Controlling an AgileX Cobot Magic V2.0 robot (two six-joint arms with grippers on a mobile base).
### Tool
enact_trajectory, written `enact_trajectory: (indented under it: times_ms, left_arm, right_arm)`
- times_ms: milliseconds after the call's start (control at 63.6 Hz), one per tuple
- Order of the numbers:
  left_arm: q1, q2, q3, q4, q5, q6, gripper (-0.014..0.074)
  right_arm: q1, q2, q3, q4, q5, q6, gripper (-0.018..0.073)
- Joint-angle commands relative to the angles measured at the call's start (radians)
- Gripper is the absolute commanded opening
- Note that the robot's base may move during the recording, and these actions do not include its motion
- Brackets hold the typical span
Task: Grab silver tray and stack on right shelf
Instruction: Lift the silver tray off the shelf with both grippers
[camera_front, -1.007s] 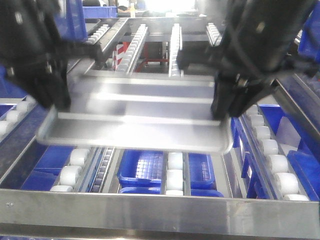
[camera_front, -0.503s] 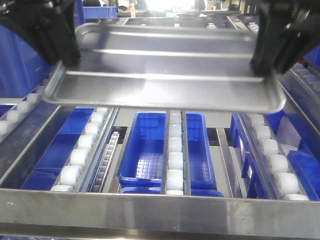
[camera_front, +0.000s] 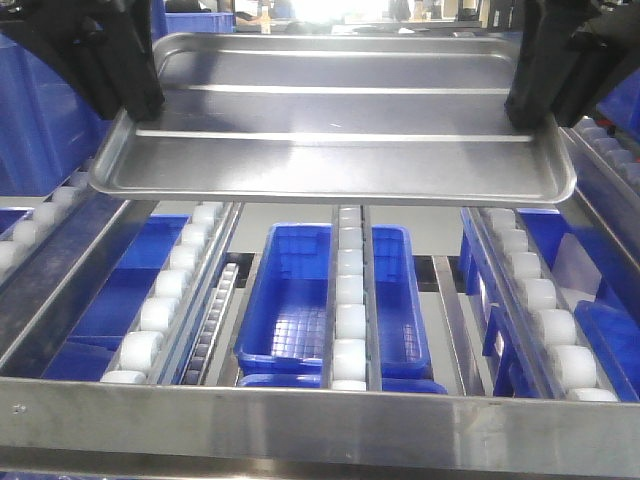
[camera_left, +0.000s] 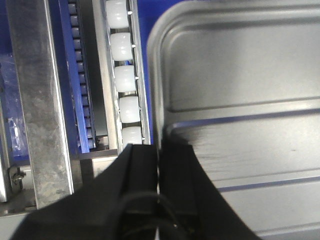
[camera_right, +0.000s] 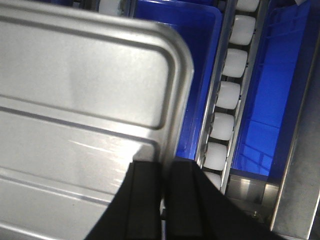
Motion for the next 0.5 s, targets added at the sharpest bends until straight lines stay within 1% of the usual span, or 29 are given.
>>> enact_trajectory:
  times_ms: [0, 488]
  left_arm:
    - [-0.018, -0.039, -0.033, -0.002, -0.022, 0.024, -0.0093]
    - [-0.018, -0.039, -0.033, -0.009, -0.021, 0.024, -0.0093]
  right_arm:
    - [0.001, -0.033, -0.043, -0.014, -0.082, -0.02, 0.0057]
    - [0.001, -0.033, -0.043, -0.014, -0.082, -0.02, 0.0057]
